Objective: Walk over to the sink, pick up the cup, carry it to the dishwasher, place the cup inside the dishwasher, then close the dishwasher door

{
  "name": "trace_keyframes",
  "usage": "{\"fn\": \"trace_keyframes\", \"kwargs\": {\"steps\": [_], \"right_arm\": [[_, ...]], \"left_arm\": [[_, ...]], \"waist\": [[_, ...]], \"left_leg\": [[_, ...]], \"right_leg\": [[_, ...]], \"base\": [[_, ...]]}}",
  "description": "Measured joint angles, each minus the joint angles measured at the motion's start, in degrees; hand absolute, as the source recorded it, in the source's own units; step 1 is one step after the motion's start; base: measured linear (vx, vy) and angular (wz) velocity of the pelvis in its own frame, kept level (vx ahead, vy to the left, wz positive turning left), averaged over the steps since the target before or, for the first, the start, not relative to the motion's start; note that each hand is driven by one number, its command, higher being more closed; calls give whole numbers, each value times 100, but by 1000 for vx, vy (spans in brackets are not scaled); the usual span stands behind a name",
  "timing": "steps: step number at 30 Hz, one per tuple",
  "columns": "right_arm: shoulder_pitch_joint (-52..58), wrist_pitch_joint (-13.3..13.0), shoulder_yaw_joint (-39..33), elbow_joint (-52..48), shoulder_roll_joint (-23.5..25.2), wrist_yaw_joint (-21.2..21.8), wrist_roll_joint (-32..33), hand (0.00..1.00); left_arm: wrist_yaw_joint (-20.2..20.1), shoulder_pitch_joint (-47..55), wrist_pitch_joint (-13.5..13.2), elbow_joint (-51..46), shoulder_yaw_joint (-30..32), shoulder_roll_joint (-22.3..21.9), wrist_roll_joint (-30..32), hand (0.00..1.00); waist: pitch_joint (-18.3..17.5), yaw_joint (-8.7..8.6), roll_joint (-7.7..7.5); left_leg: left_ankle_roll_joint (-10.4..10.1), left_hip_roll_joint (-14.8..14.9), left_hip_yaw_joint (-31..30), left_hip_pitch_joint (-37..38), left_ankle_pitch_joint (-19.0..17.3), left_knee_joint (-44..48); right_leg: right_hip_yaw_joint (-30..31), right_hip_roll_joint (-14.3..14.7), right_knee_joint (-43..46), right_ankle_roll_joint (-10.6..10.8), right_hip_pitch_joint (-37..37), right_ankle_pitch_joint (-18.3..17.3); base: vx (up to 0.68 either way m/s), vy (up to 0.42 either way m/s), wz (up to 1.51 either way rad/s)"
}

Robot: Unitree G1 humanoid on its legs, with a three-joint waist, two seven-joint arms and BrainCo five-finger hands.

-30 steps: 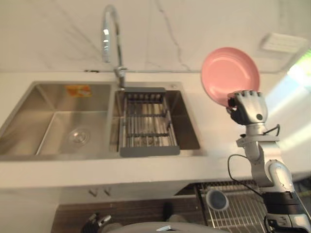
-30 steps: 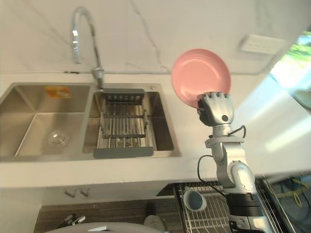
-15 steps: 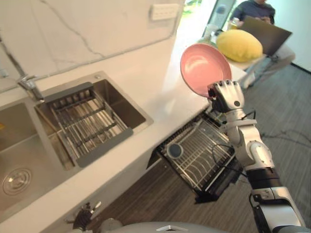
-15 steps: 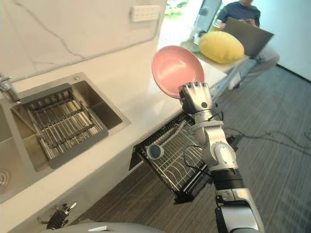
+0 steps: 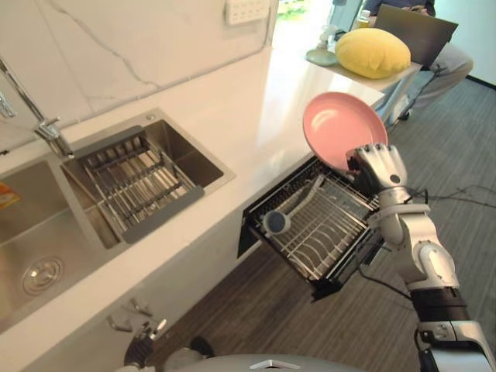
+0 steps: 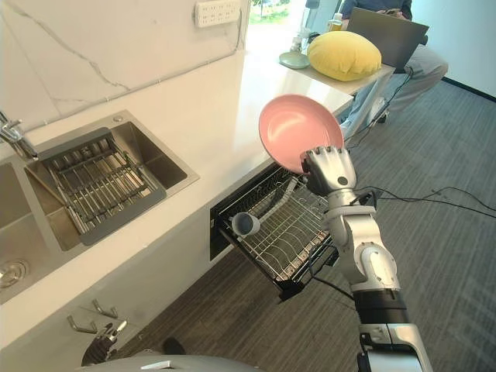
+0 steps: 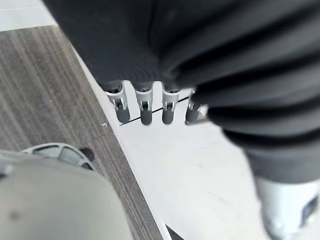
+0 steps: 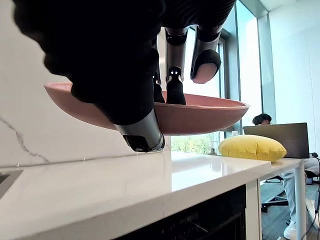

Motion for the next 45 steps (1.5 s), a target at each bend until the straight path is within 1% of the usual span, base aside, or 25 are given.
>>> {"fn": "trace_keyframes", "kwargs": {"steps": [2, 5, 11, 14, 15, 18, 20, 21, 23, 25, 26, 27, 29, 31, 33, 34, 35, 36, 37, 38, 41, 42, 43, 44, 45], "right_arm": [[61, 78, 0, 72, 136, 5, 1, 100], [248, 178, 1, 135, 185, -17, 1, 100], [248, 710, -31, 777, 373, -156, 183, 100], [257, 966, -293, 952, 548, -354, 290, 100], [256, 1003, -336, 987, 552, -384, 356, 100], [226, 1251, -394, 991, 549, -513, 547, 100], [174, 1339, -389, 1030, 549, -512, 637, 100], [124, 1358, -389, 1096, 548, -512, 680, 100], [29, 1389, -383, 1268, 545, -508, 693, 100], [-236, 1473, -369, 1476, 541, -490, 800, 100], [-313, 1491, -368, 1528, 538, -487, 813, 100], [-481, 1501, -361, 1652, 524, -487, 836, 100], [-691, 1569, -335, 1710, 468, -482, 888, 100], [-1036, 1594, -307, 1843, 301, -462, 901, 100], [-1436, 1613, -208, 2054, 51, -380, 1027, 100], [-1544, 1609, -161, 2118, -22, -333, 1044, 100], [-1712, 1615, -99, 2148, -144, -244, 1134, 100], [-1867, 1615, -95, 2164, -187, -194, 1221, 100], [-1954, 1615, -90, 2203, -210, -163, 1254, 100], [-2205, 1619, -29, 2448, -307, -17, 1305, 100], [-2626, 1652, 268, 2826, -499, 256, 1357, 100], [-2719, 1690, 366, 2877, -550, 368, 1373, 100], [-2772, 1705, 403, 2935, -569, 413, 1404, 100], [-2858, 1748, 478, 3042, -597, 485, 1469, 100], [-2879, 1799, 483, 3064, -599, 544, 1504, 0]], "left_arm": [[-2, 19, 4, 23, -3, 9, -1, 0], [-8, 12, 3, 21, -7, 9, -6, 0], [-74, -1, 3, 1, -12, 29, -10, 0], [-90, -3, 3, -13, -23, 30, -15, 0], [-105, -14, 3, -14, -24, 29, -22, 0], [-181, -28, 10, -19, -40, 29, -135, 0], [-218, -89, 48, -38, -54, 35, -188, 0], [-241, -120, 112, -60, -69, 37, -310, 0], [-256, -155, 142, -101, -84, 37, -421, 0], [-324, -256, 230, -260, -130, 46, -611, 0], [-344, -297, 235, -262, -131, 48, -644, 0], [-380, -372, 249, -263, -138, 53, -740, 0], [-439, -476, 286, -305, -191, 65, -839, 0], [-458, -551, 331, -519, -255, 62, -976, 0], [-459, -658, 380, -691, -299, 57, -1095, 0], [-460, -686, 380, -710, -309, 57, -1138, 0], [-462, -759, 388, -784, -339, 58, -1219, 0], [-462, -768, 415, -892, -371, 60, -1279, 0], [-463, -777, 430, -926, -405, 69, -1328, 0], [-472, -862, 467, -929, -494, 85, -1448, 0], [-467, -942, 528, -932, -688, 84, -1585, 0], [-468, -971, 576, -933, -758, 58, -1604, 0], [-467, -975, 578, -940, -795, 49, -1610, 0], [-465, -975, 587, -997, -839, 44, -1649, 0], [-457, -975, 608, -1064, -889, 47, -1701, 0]], "waist": [[19, -23, -40], [21, -5, -34], [28, 21, -7], [37, 23, 8], [45, 32, 13], [115, 27, 51], [271, 33, 78], [378, 40, 95], [456, 57, 118], [718, 80, 149], [783, 90, 162], [933, 99, 181], [1136, 113, 237], [1397, 133, 330], [1646, 152, 448], [1718, 154, 482], [1842, 172, 567], [1911, 185, 632], [1945, 198, 662], [1998, 256, 741], [2072, 313, 870], [2108, 322, 942], [2121, 325, 970], [2122, 381, 993], [2122, 415, 1001]], "left_leg": [[10, -45, 1, -4, 52, -113], [24, -84, -2, -58, 73, -178], [100, -78, -30, -304, 159, -169], [93, -68, -81, -402, 172, -139], [92, -61, -82, -429, 173, -128], [95, -36, -128, -583, 170, -40], [101, -14, -137, -600, 164, 7], [111, 7, -149, -644, 148, 69], [130, 63, -161, -832, 129, 167], [155, 136, -177, -1017, 119, 293], [168, 158, -182, -1062, 110, 338], [177, 179, -201, -1116, 105, 384], [190, 199, -321, -1257, 106, 462], [231, 231, -413, -1442, 126, 543], [274, 233, -616, -1620, 168, 565], [279, 233, -642, -1658, 175, 570], [300, 233, -659, -1740, 190, 574], [318, 229, -727, -1850, 230, 567], [315, 225, -812, -1912, 256, 563], [301, 215, -995, -2040, 320, 544], [267, 185, -1290, -2235, 419, 504], [264, 150, -1383, -2252, 468, 447], [249, 134, -1441, -2260, 495, 410], [229, 125, -1533, -2317, 537, 376], [218, 123, -1600, -2363, 571, 354]], "right_leg": [[14, 3, -22, -32, -48, 13], [22, 0, -61, -71, -115, 34], [34, 59, -136, -107, -335, 81], [50, 83, -173, -71, -395, 105], [70, 85, -174, -71, -420, 104], [202, 88, -182, -82, -525, 93], [209, 91, -182, -83, -522, 92], [208, 92, -178, -83, -538, 92], [212, 96, -132, -95, -706, 85], [221, 101, -46, -119, -877, 75], [224, 101, -27, -122, -911, 74], [222, 103, -17, -138, -951, 86], [218, 102, 2, -155, -1055, 101], [222, 102, 9, -186, -1213, 151], [219, 103, 9, -203, -1357, 202], [221, 103, 10, -206, -1392, 214], [223, 102, 9, -215, -1469, 238], [221, 102, 8, -224, -1574, 263], [221, 101, 7, -235, -1631, 276], [227, 100, 6, -253, -1754, 300], [220, 98, 3, -273, -1937, 338], [201, 90, -1, -270, -1958, 346], [194, 85, -2, -269, -1972, 349], [206, 82, -5, -275, -2052, 361], [210, 84, -7, -283, -2103, 368]], "base": [[-39, 85, -2], [-32, 78, 0], [-23, 55, 1], [-28, 56, 7], [-39, 65, 6], [-35, 57, 7], [-58, 61, 4], [-81, 56, 3], [-89, 61, 2], [-94, 69, 0], [-96, 80, 1], [-93, 84, 3], [-110, 106, 3], [-92, 98, -1], [-102, 113, 0], [-100, 128, 2], [-93, 133, 0], [-88, 132, 0], [-86, 121, -2], [-78, 114, -2], [-83, 123, 1], [-66, 119, 6], [-78, 138, 3], [-63, 106, -2], [-54, 90, 0]]}}
